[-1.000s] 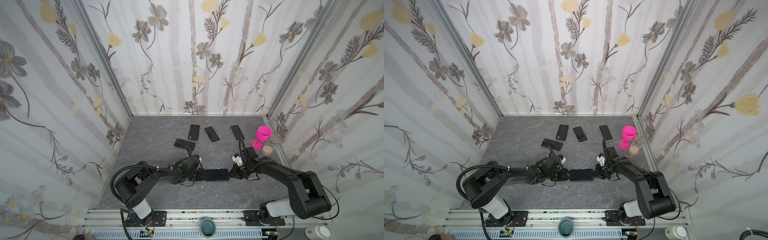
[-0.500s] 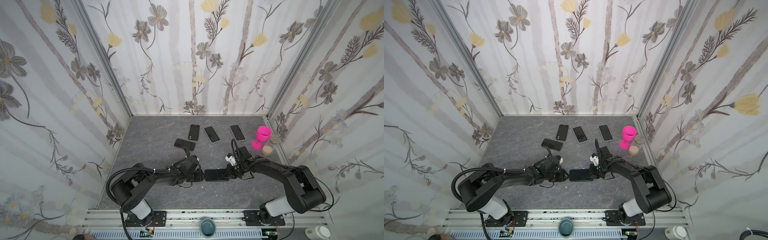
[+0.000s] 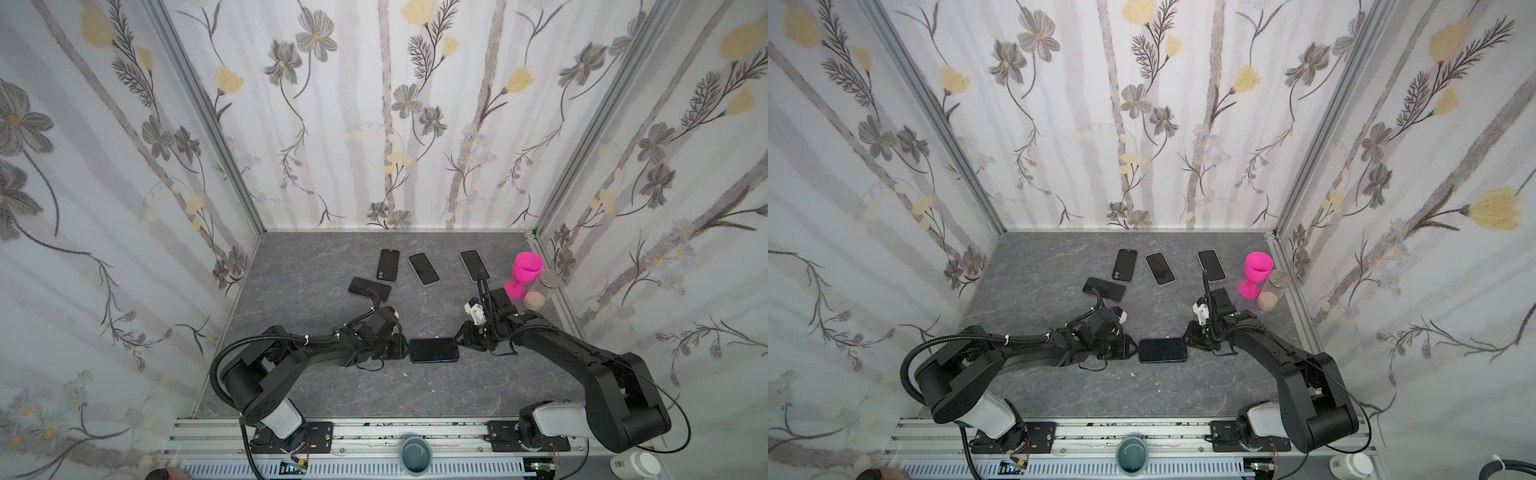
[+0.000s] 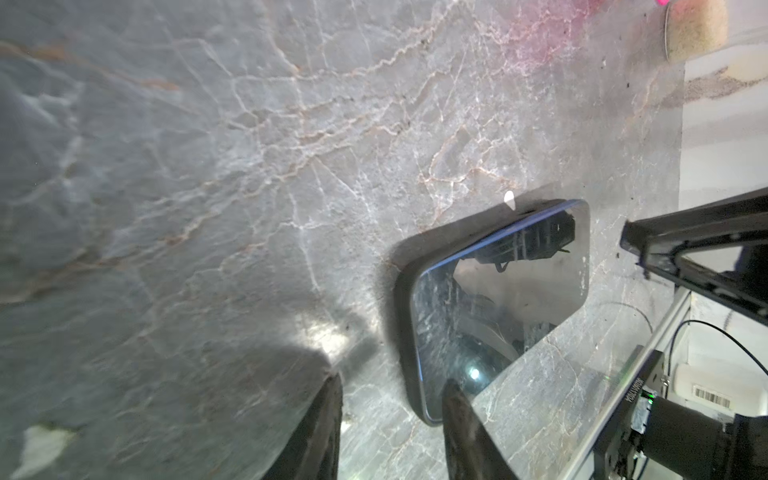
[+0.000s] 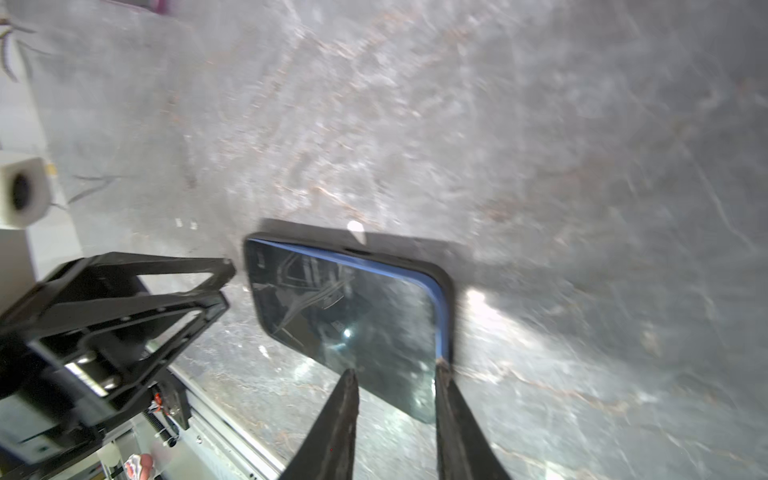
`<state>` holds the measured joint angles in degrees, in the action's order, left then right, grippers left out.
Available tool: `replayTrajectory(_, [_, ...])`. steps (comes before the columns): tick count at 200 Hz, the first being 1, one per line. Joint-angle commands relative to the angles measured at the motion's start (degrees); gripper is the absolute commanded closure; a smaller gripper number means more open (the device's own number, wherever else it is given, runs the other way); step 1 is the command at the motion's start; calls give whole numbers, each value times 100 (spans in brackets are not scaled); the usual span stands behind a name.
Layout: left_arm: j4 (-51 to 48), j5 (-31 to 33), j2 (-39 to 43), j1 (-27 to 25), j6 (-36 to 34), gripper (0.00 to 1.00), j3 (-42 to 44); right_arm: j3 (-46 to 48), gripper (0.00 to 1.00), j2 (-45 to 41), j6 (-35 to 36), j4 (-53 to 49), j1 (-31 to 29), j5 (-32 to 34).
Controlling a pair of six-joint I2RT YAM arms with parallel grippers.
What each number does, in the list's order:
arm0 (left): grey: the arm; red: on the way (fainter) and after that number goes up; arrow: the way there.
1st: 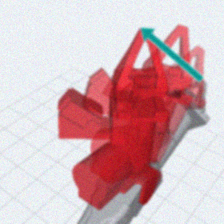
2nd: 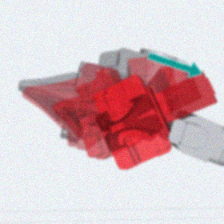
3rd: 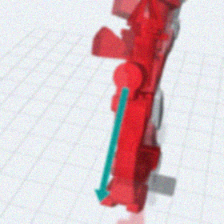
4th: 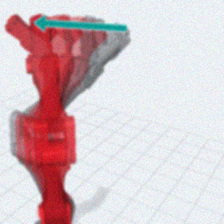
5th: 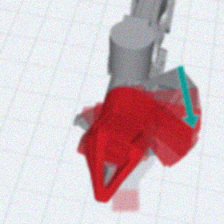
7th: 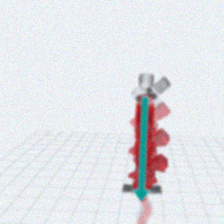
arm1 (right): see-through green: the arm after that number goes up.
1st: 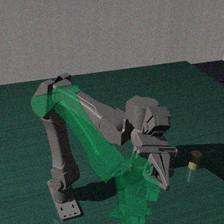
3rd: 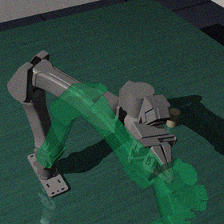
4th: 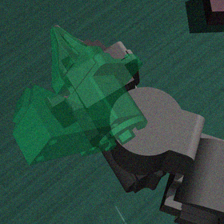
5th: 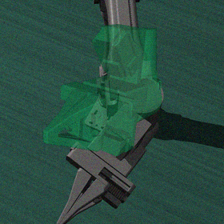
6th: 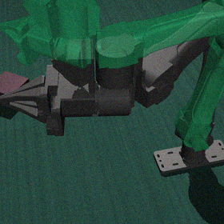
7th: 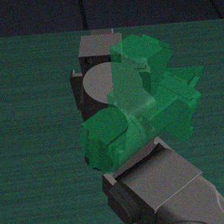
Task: Put the phone into the phone case
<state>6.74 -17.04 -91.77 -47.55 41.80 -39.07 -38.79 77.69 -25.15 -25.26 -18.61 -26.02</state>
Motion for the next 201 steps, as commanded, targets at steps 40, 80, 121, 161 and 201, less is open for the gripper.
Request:
replayTrajectory(40, [134,-220,-128,-8,127,61,9,67,78,467,37,276,-220,-503])
replayTrajectory(80, [183,333,42,40,293,63,321,-98,82,788,-263,822,-624,-720])
replayTrajectory(121, [144,831,427,175,458,64,700,-392,82,1072,-449,1148,-897,-692])
replayTrajectory(161, [-53,984,636,221,360,63,729,-596,75,918,-265,784,-892,-176])
replayTrajectory(201, [-85,877,502,229,285,64,667,-287,77,688,-260,618,-896,-76])
